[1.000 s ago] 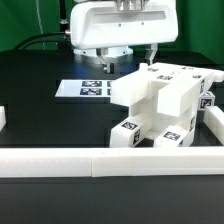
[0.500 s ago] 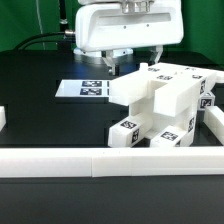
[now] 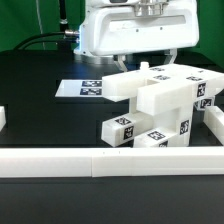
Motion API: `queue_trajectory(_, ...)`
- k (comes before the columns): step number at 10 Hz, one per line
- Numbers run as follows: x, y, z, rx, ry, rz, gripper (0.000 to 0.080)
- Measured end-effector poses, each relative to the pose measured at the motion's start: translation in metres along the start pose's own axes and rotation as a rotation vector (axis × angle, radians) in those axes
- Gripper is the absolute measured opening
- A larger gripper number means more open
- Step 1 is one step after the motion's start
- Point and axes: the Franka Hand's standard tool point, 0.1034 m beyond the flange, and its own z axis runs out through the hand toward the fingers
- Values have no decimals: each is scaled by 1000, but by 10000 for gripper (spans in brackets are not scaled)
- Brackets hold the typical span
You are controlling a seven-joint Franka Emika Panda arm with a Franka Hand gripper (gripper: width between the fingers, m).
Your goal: Assemble chair
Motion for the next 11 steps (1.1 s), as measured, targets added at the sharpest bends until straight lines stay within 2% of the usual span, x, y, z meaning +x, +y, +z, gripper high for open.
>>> queue_trajectory(3, 24, 0, 3, 5, 16, 47, 649)
queue_trajectory(5, 35, -5, 4, 16, 17, 78, 649)
queue_trajectory(7, 45, -4, 2, 21, 23, 90, 649)
queue_trajectory(11, 47, 5, 1, 20, 25, 106, 649)
